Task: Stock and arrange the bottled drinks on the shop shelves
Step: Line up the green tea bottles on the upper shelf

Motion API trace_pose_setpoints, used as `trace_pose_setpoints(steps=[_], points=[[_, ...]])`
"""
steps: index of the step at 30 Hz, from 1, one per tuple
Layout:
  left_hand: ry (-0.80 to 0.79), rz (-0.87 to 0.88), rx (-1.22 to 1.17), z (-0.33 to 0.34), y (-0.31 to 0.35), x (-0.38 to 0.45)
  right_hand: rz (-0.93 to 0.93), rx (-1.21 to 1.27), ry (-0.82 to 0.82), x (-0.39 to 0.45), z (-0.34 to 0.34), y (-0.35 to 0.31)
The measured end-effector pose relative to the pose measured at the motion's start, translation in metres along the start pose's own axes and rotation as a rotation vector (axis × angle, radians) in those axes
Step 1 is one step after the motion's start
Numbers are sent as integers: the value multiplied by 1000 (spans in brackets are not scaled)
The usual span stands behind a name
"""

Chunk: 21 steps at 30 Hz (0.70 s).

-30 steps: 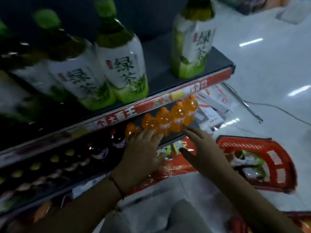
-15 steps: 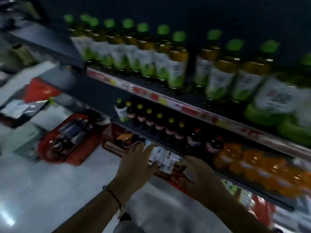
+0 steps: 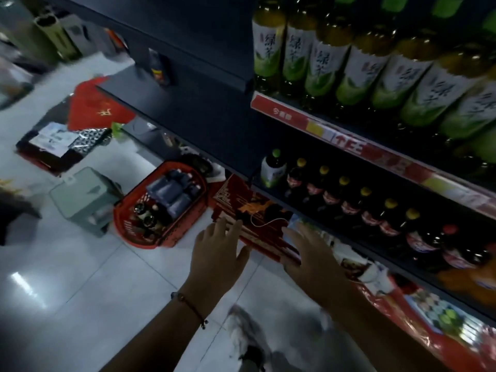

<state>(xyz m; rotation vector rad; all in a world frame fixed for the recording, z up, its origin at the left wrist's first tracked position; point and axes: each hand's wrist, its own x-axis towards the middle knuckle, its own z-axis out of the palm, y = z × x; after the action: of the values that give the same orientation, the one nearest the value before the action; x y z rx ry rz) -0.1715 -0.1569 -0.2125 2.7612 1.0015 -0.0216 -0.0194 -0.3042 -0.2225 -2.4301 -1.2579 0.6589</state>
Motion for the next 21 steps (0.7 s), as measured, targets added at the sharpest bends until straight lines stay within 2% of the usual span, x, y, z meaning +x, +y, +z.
trace_pose_setpoints(steps=[5,21], points=[[-29,89,-37,16,-37,38,38,-24,-1,40,19,-24],[-115,331,-12,67,-101,193,255,-15,175,160,74,-13]])
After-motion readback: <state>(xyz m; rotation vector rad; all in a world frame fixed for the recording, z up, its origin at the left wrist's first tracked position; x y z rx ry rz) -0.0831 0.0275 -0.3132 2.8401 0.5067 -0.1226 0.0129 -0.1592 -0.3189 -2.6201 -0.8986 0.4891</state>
